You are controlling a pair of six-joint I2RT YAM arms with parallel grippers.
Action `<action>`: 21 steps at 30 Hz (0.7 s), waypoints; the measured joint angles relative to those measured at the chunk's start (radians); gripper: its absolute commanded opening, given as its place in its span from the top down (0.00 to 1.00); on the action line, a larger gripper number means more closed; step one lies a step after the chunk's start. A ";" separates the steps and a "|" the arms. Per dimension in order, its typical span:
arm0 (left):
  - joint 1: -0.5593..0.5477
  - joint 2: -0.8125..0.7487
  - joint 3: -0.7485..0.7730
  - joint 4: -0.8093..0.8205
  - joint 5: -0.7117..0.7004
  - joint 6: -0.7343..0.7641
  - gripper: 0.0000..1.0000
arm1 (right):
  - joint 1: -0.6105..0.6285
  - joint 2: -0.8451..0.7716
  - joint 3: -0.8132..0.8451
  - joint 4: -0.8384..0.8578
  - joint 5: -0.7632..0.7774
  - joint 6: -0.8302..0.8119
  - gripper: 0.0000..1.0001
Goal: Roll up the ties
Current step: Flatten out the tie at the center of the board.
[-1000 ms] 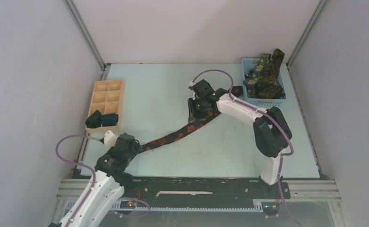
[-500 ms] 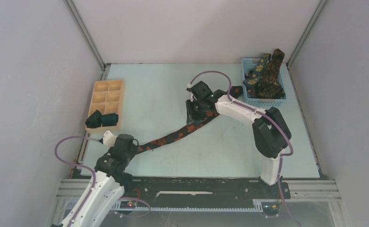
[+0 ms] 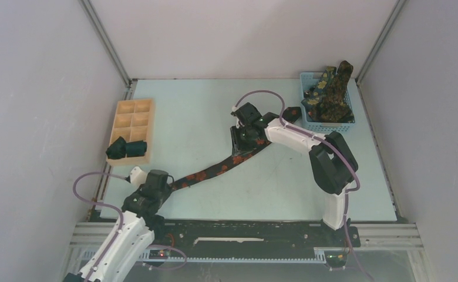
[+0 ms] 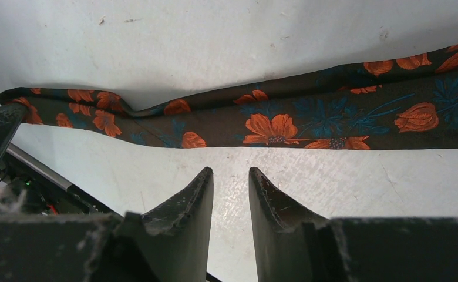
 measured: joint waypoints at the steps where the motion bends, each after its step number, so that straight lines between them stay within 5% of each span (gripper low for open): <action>1: 0.002 0.005 0.000 0.008 0.000 0.001 0.47 | 0.000 0.003 0.000 -0.001 0.000 0.000 0.68; 5: 0.007 0.061 -0.002 0.072 -0.003 0.003 0.49 | 0.004 0.018 0.000 -0.001 0.000 0.000 0.69; 11: 0.010 0.110 -0.002 0.130 -0.008 0.014 0.65 | 0.026 0.046 0.000 0.000 0.000 0.000 0.69; 17: 0.012 0.131 -0.002 0.151 -0.006 0.021 0.65 | 0.047 0.083 -0.006 0.016 0.002 0.020 0.71; 21: 0.012 0.137 -0.002 0.160 -0.004 0.029 0.55 | 0.047 0.129 -0.013 0.040 0.013 0.043 0.72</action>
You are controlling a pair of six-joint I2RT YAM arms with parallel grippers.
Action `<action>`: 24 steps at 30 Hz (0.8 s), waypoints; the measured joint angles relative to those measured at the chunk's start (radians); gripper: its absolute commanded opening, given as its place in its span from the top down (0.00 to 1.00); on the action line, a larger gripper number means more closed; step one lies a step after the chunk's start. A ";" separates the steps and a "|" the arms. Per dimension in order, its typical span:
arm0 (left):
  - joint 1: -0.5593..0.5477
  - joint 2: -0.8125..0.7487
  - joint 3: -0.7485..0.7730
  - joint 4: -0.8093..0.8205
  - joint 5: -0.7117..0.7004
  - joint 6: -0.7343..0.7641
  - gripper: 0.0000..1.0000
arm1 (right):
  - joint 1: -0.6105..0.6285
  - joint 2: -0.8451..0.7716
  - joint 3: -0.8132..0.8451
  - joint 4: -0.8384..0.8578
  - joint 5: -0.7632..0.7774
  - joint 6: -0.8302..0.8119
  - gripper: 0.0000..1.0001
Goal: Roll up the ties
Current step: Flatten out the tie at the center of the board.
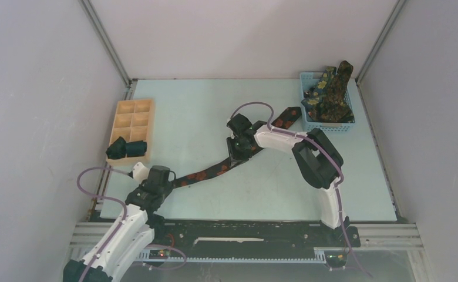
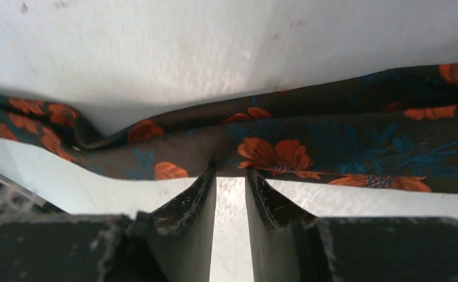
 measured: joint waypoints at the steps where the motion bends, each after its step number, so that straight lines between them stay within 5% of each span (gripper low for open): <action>1: 0.000 -0.005 0.000 0.002 0.004 0.001 0.52 | -0.005 0.015 0.000 0.003 -0.006 0.013 0.72; 4: 0.001 -0.037 0.000 -0.001 0.016 0.002 0.44 | -0.026 0.019 0.000 0.019 -0.016 0.034 0.73; 24: 0.002 -0.184 0.000 0.011 0.072 0.004 0.40 | -0.200 0.183 0.247 0.016 -0.044 -0.008 0.74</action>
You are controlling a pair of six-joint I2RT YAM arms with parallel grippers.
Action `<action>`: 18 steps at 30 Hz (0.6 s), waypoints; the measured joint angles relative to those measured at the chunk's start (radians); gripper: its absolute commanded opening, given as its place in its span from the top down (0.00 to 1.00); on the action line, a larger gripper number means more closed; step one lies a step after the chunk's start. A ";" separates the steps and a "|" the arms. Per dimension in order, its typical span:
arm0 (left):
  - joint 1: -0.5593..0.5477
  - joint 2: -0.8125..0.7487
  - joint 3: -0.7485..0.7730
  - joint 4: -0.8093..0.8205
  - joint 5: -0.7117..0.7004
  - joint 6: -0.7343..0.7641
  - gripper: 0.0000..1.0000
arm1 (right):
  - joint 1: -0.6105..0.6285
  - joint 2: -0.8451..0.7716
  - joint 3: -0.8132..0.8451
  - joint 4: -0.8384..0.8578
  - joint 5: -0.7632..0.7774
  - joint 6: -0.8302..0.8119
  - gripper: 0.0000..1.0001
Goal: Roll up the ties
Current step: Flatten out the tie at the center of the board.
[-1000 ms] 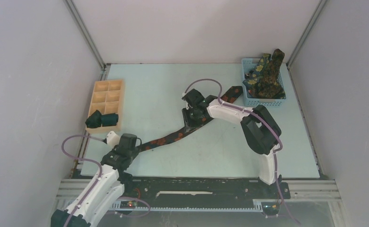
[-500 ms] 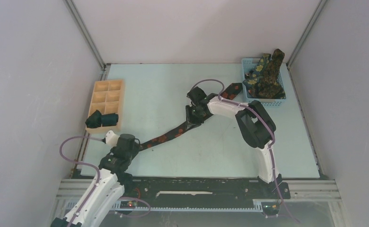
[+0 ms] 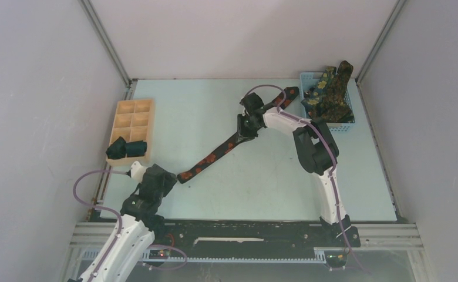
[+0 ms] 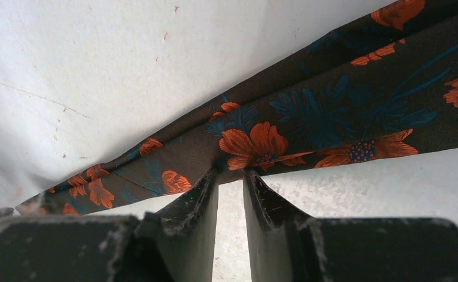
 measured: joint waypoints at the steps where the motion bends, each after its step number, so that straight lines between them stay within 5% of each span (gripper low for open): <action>1: 0.000 -0.004 -0.001 0.006 0.005 0.001 0.41 | -0.002 0.000 0.001 -0.004 0.000 -0.006 0.74; 18: 0.000 -0.013 -0.086 0.162 0.148 0.029 0.50 | 0.002 -0.222 -0.111 -0.056 0.050 -0.047 0.73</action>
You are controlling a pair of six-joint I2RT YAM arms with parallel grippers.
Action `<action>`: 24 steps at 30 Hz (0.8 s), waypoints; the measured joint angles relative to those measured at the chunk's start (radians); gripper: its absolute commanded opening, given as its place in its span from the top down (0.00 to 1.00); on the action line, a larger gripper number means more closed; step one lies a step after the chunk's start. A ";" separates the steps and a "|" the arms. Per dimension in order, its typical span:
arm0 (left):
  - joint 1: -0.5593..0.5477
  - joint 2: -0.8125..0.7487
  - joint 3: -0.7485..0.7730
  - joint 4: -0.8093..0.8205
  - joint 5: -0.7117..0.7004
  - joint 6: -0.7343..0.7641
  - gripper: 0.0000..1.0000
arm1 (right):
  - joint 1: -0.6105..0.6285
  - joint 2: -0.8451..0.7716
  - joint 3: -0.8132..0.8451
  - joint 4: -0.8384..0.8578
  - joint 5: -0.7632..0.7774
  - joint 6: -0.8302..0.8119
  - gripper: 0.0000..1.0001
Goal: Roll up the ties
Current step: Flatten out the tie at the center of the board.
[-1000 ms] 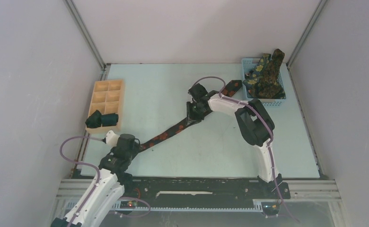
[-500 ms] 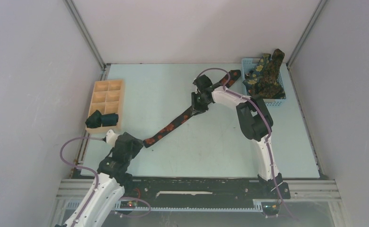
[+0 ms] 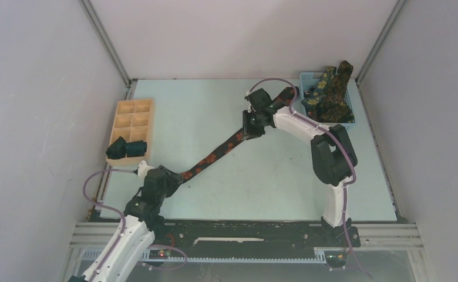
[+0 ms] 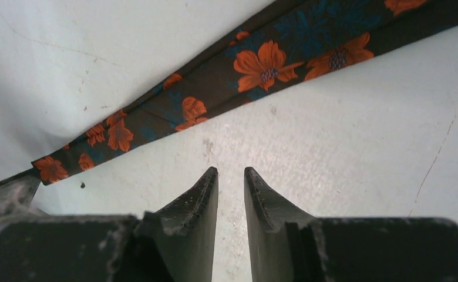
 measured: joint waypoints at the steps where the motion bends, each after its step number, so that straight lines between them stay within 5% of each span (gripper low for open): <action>1: 0.000 0.006 -0.001 0.008 0.004 0.000 0.51 | 0.001 -0.010 -0.010 0.000 0.000 0.000 0.73; 10: 0.000 0.076 -0.009 0.096 0.038 0.008 0.61 | 0.023 -0.036 -0.104 0.000 0.000 0.000 0.74; 16: 0.000 0.097 -0.023 0.123 0.039 0.010 0.99 | 0.045 -0.036 -0.109 0.003 -0.001 0.000 0.74; 24: 0.000 0.071 -0.014 0.095 0.031 0.017 1.00 | 0.095 -0.037 -0.098 0.006 -0.006 0.004 0.75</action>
